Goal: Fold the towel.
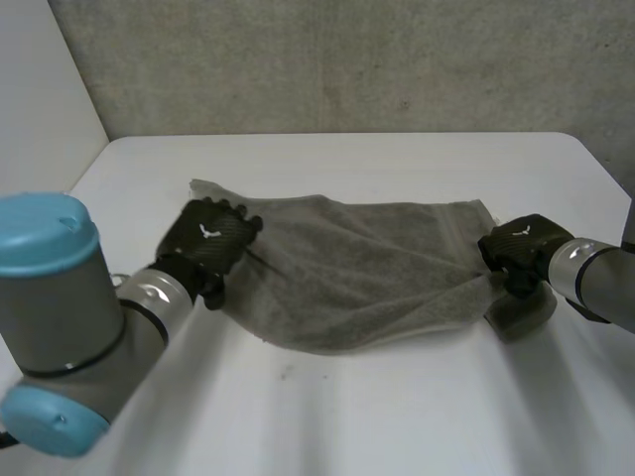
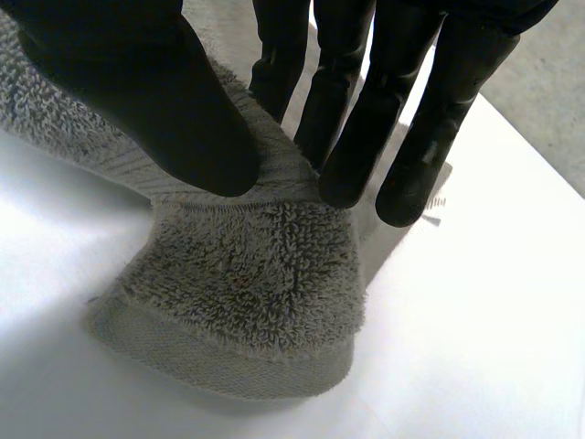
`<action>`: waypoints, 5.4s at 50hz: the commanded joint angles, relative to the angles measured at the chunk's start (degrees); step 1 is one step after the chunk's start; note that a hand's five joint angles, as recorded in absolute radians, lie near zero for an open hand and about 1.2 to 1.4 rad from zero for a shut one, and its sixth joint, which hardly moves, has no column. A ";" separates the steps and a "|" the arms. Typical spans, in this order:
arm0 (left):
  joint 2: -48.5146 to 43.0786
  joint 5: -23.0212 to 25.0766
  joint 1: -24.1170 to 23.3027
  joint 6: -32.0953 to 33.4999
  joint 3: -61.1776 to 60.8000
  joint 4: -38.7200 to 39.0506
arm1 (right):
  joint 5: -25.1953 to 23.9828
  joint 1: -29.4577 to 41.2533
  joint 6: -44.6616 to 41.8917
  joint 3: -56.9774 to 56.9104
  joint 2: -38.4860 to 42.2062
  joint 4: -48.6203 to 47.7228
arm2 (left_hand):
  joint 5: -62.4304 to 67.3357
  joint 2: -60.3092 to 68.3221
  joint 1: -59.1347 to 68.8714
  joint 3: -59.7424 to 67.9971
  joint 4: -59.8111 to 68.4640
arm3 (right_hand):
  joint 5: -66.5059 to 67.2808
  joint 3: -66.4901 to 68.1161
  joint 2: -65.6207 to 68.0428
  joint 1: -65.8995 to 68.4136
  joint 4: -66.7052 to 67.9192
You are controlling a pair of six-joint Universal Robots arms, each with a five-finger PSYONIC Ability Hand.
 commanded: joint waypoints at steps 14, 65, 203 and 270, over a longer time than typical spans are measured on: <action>-14.36 19.29 15.13 0.28 5.68 2.13 | -5.20 -2.27 6.27 1.59 2.75 -1.86 | 12.04 11.88 11.45 11.83 11.93 | 13.45 11.93 12.46 24.49 11.52; -29.12 20.17 19.35 5.90 19.21 1.77 | -4.94 -1.92 5.40 4.05 4.07 -4.23 | 37.26 37.10 36.66 37.04 37.14 | 13.45 11.93 12.46 24.49 11.52; 2.78 15.77 19.88 -1.04 -6.19 0.36 | 3.68 -0.86 3.89 -10.37 6.10 -7.22 | 62.65 62.49 62.06 62.44 62.54 | -54.45 -55.96 -55.43 -43.40 -56.37; -3.37 15.68 20.85 -1.39 -5.05 5.29 | 6.84 4.23 13.22 0.45 15.23 -29.10 | 62.65 62.49 62.06 62.44 62.54 | -27.21 -28.72 -28.20 -16.16 -29.13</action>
